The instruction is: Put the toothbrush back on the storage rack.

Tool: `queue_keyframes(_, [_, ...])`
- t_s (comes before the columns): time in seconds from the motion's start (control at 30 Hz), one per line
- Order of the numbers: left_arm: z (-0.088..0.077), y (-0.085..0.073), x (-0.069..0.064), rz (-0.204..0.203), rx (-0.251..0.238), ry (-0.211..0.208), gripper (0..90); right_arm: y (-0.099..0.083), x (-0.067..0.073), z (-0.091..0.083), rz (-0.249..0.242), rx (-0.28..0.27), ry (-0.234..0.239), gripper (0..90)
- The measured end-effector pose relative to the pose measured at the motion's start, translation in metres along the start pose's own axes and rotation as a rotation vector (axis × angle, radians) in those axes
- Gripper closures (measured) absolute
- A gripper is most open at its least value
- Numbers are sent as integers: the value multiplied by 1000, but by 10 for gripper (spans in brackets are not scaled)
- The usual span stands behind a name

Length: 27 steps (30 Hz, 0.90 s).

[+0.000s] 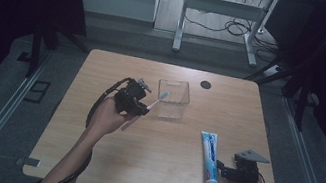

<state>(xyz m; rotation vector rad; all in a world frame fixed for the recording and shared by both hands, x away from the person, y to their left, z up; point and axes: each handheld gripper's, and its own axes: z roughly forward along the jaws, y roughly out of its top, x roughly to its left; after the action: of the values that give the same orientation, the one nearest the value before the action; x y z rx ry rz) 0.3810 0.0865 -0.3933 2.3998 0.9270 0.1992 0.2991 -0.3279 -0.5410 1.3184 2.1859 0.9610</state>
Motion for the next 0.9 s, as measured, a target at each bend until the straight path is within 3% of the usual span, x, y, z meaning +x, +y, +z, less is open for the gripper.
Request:
queue_keyframes(0.67, [-3, 30, 3, 18, -64, 19, 791, 0, 0, 0, -2, 0, 2, 201])
queue_keyframes(0.9, [-3, 37, 10, -3, -98, 11, 791, 0, 0, 0, -1, -1, 2, 200])
